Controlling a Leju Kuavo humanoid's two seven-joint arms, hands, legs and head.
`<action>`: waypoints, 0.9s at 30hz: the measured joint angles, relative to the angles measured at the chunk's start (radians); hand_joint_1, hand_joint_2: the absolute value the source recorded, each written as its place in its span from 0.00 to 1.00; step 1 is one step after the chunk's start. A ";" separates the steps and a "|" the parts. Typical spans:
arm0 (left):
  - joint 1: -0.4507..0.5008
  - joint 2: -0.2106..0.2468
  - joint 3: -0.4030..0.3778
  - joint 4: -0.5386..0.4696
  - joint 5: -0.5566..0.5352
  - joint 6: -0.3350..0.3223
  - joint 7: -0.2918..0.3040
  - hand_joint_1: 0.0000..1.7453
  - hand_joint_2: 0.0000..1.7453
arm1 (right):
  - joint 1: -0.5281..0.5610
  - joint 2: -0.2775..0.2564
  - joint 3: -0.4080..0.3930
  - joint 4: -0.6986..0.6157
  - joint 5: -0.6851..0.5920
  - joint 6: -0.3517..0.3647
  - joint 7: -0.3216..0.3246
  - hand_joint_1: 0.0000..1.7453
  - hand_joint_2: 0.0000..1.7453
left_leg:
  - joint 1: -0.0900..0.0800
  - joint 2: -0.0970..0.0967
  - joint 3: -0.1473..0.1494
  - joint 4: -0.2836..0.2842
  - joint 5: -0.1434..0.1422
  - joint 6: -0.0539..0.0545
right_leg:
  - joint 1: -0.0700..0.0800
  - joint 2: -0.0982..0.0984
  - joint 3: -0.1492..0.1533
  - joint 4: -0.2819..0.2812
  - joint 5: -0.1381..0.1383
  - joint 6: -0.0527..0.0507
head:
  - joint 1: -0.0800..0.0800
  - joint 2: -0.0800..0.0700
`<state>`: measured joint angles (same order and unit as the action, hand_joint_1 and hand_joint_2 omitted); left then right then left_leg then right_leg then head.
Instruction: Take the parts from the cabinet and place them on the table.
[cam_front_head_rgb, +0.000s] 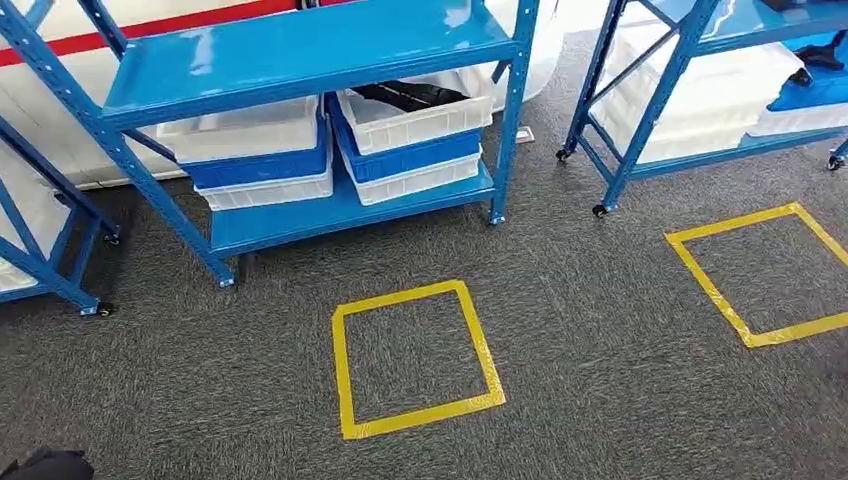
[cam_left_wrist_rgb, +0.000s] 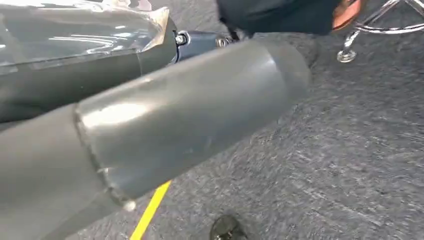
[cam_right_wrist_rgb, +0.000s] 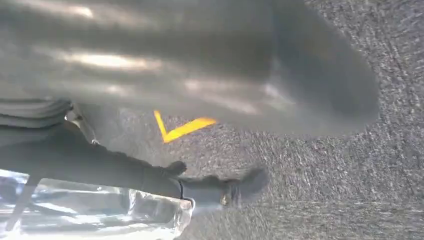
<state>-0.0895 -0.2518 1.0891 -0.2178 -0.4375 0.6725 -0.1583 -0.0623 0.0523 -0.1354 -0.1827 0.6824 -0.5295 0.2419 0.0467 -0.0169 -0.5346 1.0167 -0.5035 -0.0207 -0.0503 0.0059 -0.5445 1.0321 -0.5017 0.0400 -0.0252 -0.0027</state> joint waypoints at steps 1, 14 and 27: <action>-0.001 -0.001 0.006 0.000 0.002 0.000 0.000 0.00 0.00 | 0.000 -0.001 0.000 0.000 0.003 0.000 0.000 0.00 0.00 | -0.003 0.008 -0.026 0.054 -0.030 0.001 | 0.003 0.000 0.001 0.000 -0.002 -0.003 | -0.003 0.000; -0.003 -0.002 0.027 -0.002 0.012 0.000 -0.002 0.00 0.00 | -0.003 0.003 -0.003 -0.001 0.007 0.008 0.000 0.00 0.00 | -0.064 0.017 -0.065 0.011 0.043 0.096 | 0.038 -0.011 0.036 -0.020 -0.028 -0.010 | 0.002 0.000; -0.004 -0.007 0.034 -0.002 0.011 0.008 -0.002 0.00 0.00 | 0.001 -0.008 -0.018 -0.002 0.005 0.008 -0.003 0.00 0.00 | -0.059 0.007 0.003 -0.014 0.010 0.055 | 0.026 -0.007 -0.017 -0.017 0.026 0.010 | 0.006 0.000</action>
<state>-0.0931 -0.2590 1.1227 -0.2197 -0.4265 0.6806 -0.1602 -0.0613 0.0446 -0.1534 -0.1843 0.6878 -0.5215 0.2388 -0.0123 -0.0100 -0.5316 1.0026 -0.4937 0.0347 -0.0245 -0.0011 -0.5617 1.0154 -0.4753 0.0495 -0.0195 -0.0027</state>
